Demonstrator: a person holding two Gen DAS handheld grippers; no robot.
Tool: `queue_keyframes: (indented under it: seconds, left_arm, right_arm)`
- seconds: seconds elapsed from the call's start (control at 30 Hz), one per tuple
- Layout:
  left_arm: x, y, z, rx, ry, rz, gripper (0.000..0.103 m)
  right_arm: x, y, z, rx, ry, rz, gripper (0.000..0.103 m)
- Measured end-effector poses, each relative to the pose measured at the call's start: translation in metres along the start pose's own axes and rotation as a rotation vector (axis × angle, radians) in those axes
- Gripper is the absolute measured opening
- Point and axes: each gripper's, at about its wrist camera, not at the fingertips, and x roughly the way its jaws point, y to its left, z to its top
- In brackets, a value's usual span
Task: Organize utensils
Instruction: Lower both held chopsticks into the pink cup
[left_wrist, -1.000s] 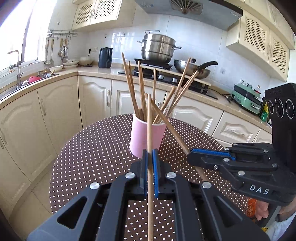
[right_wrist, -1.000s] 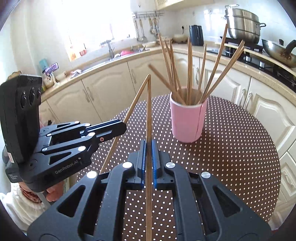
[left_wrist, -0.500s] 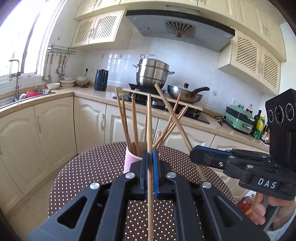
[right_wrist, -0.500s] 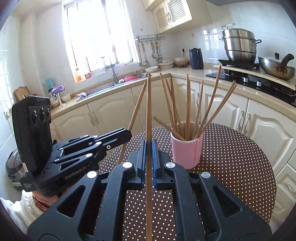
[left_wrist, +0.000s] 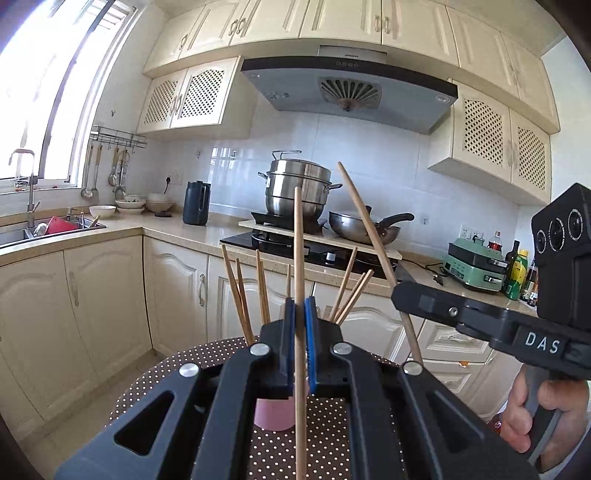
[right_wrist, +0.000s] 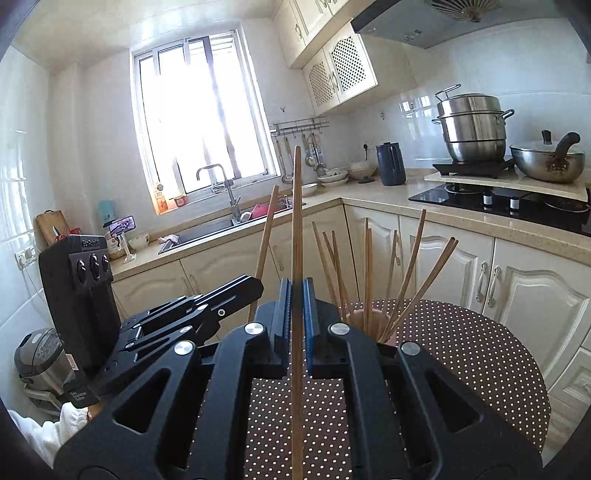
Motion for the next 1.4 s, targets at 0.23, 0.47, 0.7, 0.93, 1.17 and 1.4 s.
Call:
queue_keyframes:
  seconds: [0.23,0.47,0.7,0.93,1.17,1.4]
  left_arm:
    - [0.019,0.010,0.011,-0.009,-0.021,-0.003,0.005]
    - [0.032,0.025,0.019,-0.035,-0.085,0.004,0.005]
    - [0.050,0.040,0.025,-0.088,-0.120,0.005,0.005]
    - [0.069,0.044,0.025,-0.133,-0.160,-0.009,0.005]
    - [0.089,0.040,0.017,-0.124,-0.240,0.002,0.005]
    - [0.112,0.038,0.005,-0.085,-0.260,0.052,0.005]
  right_arm:
    - [0.007,-0.023,0.011,0.020,-0.048,-0.002,0.006]
    - [0.014,-0.046,0.013,0.046,-0.109,-0.018,0.006]
    - [0.025,-0.068,0.012,0.081,-0.175,-0.072,0.006]
    - [0.040,-0.080,0.013,0.097,-0.228,-0.074,0.006]
    - [0.066,-0.070,0.014,0.057,-0.262,-0.026,0.006]
    - [0.088,-0.068,0.005,0.002,-0.316,-0.109,0.006]
